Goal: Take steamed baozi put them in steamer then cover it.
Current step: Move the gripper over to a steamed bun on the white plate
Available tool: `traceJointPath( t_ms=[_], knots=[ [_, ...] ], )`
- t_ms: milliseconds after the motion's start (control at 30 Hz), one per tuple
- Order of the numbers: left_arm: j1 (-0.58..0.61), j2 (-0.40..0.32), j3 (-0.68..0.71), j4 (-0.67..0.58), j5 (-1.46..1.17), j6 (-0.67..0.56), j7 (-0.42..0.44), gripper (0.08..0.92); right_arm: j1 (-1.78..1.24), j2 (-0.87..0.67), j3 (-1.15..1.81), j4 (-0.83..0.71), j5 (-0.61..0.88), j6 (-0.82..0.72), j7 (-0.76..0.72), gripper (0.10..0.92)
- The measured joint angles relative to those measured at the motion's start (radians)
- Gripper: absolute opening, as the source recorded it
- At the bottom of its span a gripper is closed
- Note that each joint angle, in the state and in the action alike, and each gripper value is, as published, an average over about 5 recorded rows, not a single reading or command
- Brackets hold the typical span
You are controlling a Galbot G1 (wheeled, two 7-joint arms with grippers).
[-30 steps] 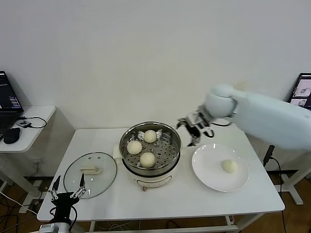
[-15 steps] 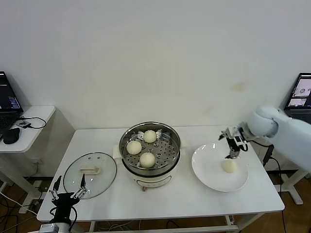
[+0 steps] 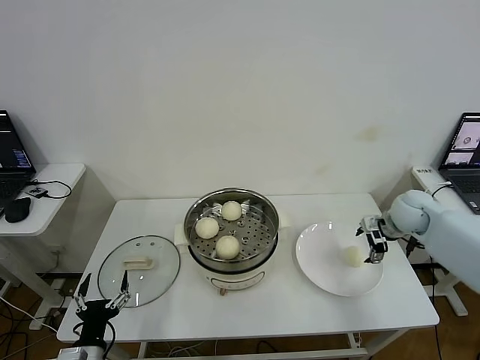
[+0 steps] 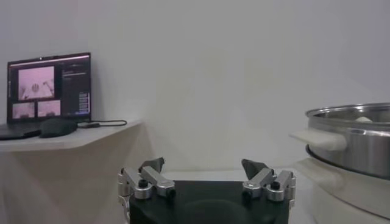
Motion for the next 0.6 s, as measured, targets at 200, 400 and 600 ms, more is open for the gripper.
traceJointPath(
  t_ms=[200,400,600],
  knots=[
    [0.004,0.001,-0.008,0.0,-0.001,0.0,0.0,0.823,-0.046,0.046,0.041,-0.061,-0.04,0.015,0.007,0.823],
    [0.004,-0.001,-0.01,0.001,-0.001,0.0,0.0,0.823,-0.071,0.083,0.064,-0.108,-0.07,0.017,0.011,0.798],
    [0.001,-0.001,-0.009,0.005,-0.001,0.0,0.0,0.823,-0.086,0.107,0.08,-0.141,-0.085,0.02,0.013,0.735]
  ],
)
